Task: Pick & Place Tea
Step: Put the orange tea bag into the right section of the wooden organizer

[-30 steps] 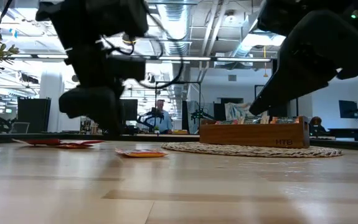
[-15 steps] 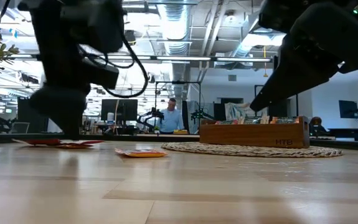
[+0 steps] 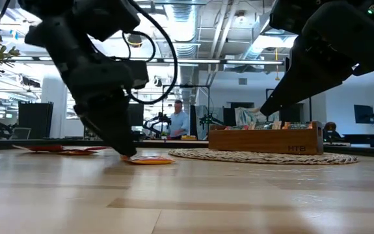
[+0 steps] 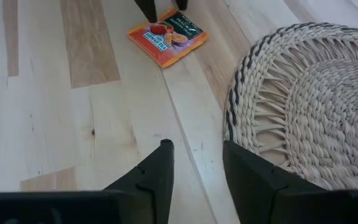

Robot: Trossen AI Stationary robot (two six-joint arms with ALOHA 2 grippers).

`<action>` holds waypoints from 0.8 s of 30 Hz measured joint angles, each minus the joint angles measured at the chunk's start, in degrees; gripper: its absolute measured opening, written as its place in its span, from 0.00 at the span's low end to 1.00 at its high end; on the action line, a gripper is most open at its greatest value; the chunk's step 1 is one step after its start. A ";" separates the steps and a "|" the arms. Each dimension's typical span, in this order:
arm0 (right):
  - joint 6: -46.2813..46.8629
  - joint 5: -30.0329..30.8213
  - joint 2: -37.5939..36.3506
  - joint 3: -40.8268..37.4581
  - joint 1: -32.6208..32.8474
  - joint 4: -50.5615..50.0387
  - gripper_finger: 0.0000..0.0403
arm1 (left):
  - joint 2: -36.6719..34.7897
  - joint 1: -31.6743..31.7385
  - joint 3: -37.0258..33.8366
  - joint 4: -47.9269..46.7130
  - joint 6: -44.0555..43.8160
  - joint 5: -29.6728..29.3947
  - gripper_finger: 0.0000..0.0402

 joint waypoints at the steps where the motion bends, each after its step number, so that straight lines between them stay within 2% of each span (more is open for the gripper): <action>1: 0.00 0.00 0.00 0.00 0.00 0.00 0.31 | 0.00 0.35 -0.53 1.30 -0.08 0.00 0.56; 4: -0.19 0.00 0.00 0.00 0.00 0.02 0.31 | 0.00 1.62 -2.53 5.49 -0.44 0.62 0.53; 8: -0.31 0.00 -0.02 0.00 0.00 0.06 0.31 | 1.08 2.80 -4.66 10.11 -1.24 4.23 0.48; 13: -0.48 0.02 -0.02 0.00 -0.05 0.40 0.31 | 4.06 1.61 -4.67 12.17 3.52 3.02 0.39; 16: -0.66 0.02 -0.02 0.00 -0.09 0.45 0.31 | 4.38 0.48 -4.75 11.97 7.94 -0.16 0.29; 21: -0.96 0.04 -0.02 0.00 -0.13 0.63 0.31 | 4.62 -0.56 -4.90 12.96 16.00 -2.38 0.05; 24: -0.98 0.06 -0.02 0.00 -0.13 0.90 0.31 | 3.91 -0.70 -4.55 12.88 19.17 -2.95 0.02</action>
